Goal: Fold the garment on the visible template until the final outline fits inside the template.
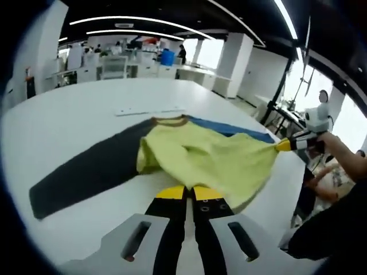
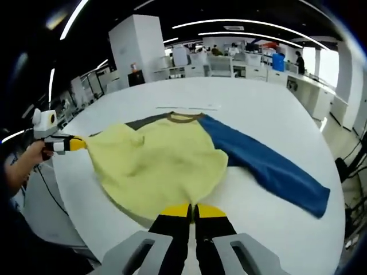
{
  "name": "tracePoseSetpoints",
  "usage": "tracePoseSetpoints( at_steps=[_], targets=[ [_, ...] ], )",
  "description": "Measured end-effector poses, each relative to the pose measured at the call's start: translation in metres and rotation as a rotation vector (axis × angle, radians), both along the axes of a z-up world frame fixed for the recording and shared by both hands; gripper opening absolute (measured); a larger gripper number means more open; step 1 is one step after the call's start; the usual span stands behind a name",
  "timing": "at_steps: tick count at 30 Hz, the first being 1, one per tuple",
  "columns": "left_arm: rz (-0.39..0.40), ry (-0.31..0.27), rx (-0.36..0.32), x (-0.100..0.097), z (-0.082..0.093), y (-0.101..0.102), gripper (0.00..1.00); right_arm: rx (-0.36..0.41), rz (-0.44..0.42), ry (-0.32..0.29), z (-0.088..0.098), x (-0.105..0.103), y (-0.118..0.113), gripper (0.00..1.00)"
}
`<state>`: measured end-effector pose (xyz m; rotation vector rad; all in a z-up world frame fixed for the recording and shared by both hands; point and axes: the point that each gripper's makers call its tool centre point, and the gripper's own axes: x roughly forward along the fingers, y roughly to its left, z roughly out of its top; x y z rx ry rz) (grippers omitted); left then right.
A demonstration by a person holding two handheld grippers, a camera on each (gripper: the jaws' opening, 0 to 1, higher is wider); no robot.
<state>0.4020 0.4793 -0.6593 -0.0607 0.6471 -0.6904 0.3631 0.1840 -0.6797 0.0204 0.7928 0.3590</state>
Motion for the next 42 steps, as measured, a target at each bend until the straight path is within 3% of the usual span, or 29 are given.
tracePoseSetpoints(
  at_steps=[6,14,19,23,34,42],
  targets=[
    [0.016,0.031,0.002,-0.032,0.004,0.010,0.01,0.010,0.022,0.009,0.005,-0.026,0.004,0.00],
    [0.057,0.116,0.004,-0.066,-0.011,0.019,0.01,0.018,0.025,0.042,0.000,-0.052,0.005,0.00],
    [0.087,0.167,0.003,-0.077,-0.022,0.025,0.01,0.037,0.015,0.082,-0.012,-0.067,0.006,0.00],
    [0.128,0.241,-0.024,-0.083,-0.034,0.029,0.01,0.048,0.007,0.118,-0.021,-0.078,0.009,0.00],
    [0.179,0.368,0.069,-0.098,-0.077,0.047,0.01,0.029,-0.049,0.194,-0.063,-0.096,0.000,0.00],
    [0.227,0.439,0.097,-0.105,-0.102,0.052,0.01,-0.025,-0.036,0.206,-0.079,-0.097,-0.003,0.00]
  ],
)
